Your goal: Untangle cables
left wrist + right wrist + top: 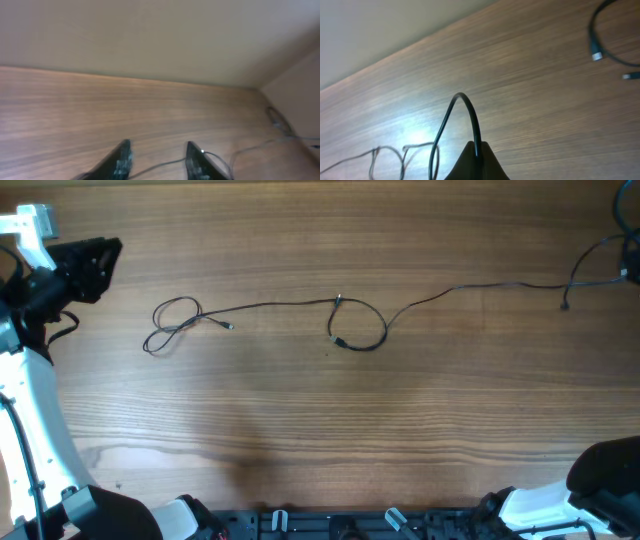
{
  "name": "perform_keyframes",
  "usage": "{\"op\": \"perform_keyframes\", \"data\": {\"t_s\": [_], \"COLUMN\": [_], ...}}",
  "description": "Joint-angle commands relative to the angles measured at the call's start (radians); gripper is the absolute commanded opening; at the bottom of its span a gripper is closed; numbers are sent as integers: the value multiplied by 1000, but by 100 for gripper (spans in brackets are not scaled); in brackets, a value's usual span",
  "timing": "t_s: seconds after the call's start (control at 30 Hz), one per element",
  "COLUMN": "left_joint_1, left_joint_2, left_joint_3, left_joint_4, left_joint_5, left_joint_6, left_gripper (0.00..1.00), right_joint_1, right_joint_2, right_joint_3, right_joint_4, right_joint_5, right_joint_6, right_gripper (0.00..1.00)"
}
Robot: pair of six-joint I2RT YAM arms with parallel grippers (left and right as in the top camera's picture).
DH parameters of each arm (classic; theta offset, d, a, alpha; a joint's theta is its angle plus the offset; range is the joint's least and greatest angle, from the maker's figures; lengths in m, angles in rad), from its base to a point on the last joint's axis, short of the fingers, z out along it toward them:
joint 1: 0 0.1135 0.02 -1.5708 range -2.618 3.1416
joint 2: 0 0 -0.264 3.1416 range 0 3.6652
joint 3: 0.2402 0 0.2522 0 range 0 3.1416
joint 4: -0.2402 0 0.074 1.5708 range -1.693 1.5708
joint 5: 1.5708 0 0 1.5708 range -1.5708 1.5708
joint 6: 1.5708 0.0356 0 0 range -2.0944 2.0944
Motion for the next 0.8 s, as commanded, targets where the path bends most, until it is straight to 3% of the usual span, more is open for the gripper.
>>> {"op": "perform_keyframes", "data": {"t_s": [0.0, 0.23, 0.5, 0.73, 0.77], "left_joint_1": [-70, -248, -442, -603, -631], "left_joint_2": [-13, 35, 205, 331, 350], "left_joint_3": [6, 6, 6, 6, 6], "left_joint_4": [-21, -35, -43, 45, 72], "left_joint_5": [53, 49, 49, 37, 8], "left_joint_6": [5, 6, 45, 82, 82], "left_gripper": [57, 72, 83, 89, 96], "right_joint_1": [70, 298, 516, 580, 582], "right_joint_2": [13, 13, 13, 13, 13], "right_joint_3": [5, 5, 5, 5, 5], "right_joint_4": [-15, -34, -35, -50, -60], "right_joint_5": [-56, -5, 13, -119, -151], "right_joint_6": [-38, -51, -36, -35, -35], "right_gripper": [4, 4, 4, 4, 4]}}
